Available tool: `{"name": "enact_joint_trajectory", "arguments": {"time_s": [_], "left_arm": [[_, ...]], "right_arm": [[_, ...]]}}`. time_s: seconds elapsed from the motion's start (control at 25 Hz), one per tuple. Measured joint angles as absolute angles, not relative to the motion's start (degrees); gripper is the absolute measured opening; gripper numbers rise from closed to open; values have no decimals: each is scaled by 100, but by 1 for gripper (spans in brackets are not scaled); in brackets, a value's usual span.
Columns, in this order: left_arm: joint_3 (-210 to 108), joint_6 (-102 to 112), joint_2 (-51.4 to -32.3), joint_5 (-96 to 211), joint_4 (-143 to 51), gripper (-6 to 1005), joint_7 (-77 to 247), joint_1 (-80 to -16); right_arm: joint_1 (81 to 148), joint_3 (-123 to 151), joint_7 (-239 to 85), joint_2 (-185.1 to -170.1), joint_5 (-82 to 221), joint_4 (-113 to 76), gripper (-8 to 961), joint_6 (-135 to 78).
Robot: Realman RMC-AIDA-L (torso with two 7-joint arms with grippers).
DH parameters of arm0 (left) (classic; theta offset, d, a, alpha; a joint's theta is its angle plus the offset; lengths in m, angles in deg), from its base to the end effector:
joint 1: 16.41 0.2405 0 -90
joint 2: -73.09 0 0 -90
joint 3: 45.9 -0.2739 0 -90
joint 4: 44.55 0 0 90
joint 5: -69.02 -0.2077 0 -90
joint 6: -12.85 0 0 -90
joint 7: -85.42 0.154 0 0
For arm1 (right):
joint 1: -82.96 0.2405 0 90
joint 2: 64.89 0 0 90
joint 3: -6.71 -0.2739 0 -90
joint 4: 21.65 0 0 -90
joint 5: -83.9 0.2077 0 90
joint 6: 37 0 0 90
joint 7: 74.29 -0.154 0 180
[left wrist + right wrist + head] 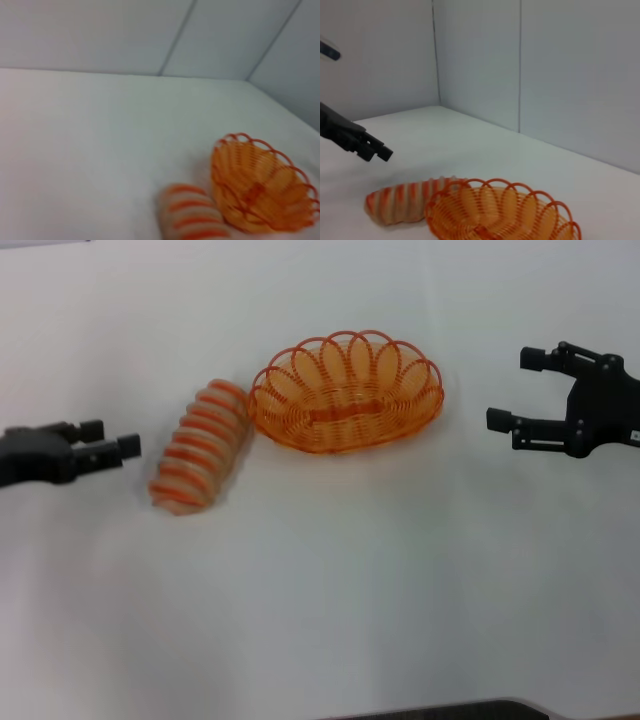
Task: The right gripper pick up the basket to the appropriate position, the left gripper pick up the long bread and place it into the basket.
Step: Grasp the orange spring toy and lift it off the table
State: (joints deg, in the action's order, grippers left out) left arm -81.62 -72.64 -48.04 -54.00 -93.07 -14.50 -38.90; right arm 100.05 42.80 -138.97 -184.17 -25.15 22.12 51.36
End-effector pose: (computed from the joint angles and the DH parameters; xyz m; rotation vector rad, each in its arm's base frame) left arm -0.3234 0.3161 0.0028 -2.4731 -1.1447 -0.5263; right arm 0.3330 0.2935 0.0177 -2.4898 0.4638 0.6073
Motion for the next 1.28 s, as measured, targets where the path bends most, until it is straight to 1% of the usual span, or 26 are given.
{"name": "enact_joint_trajectory", "arguments": {"time_s": [0.08, 0.2, 0.32, 0.44, 0.52, 0.68, 0.8, 1.28], "left_arm": [[-8176, -7190, -4802, -5436, -9508, 720, -1838, -3959], [-8254, -7166, -4746, -5635, -9778, 719, -2434, -4098], [-8430, -7388, -4676, -6063, -10011, 719, -2843, -4298], [-8597, -7796, -4659, -6402, -10203, 718, -2988, -4497], [-8742, -7919, -4730, -6663, -10445, 718, -3092, -4585], [-9206, -7928, -4954, -7261, -11045, 717, -3464, -4703], [-9512, -7914, -5068, -7531, -11345, 717, -3792, -4775], [-10049, -7746, -5095, -7579, -11445, 718, -4588, -4779]], "right_arm": [[10039, 4228, -13898, -18429, -2496, 2211, 942, 5103], [10087, 4156, -13898, -18436, -2486, 2175, 942, 5086], [10133, 4094, -13898, -18438, -2484, 2146, 942, 5068], [10171, 4032, -13898, -18440, -2482, 2141, 942, 4994], [10196, 4012, -13898, -18441, -2478, 2131, 942, 4910], [10289, 3955, -13898, -18441, -2465, 2036, 942, 4714], [10334, 3936, -13898, -18441, -2464, 2016, 942, 4631], [10385, 3861, -13898, -18444, -2313, 1871, 942, 4330]]}}
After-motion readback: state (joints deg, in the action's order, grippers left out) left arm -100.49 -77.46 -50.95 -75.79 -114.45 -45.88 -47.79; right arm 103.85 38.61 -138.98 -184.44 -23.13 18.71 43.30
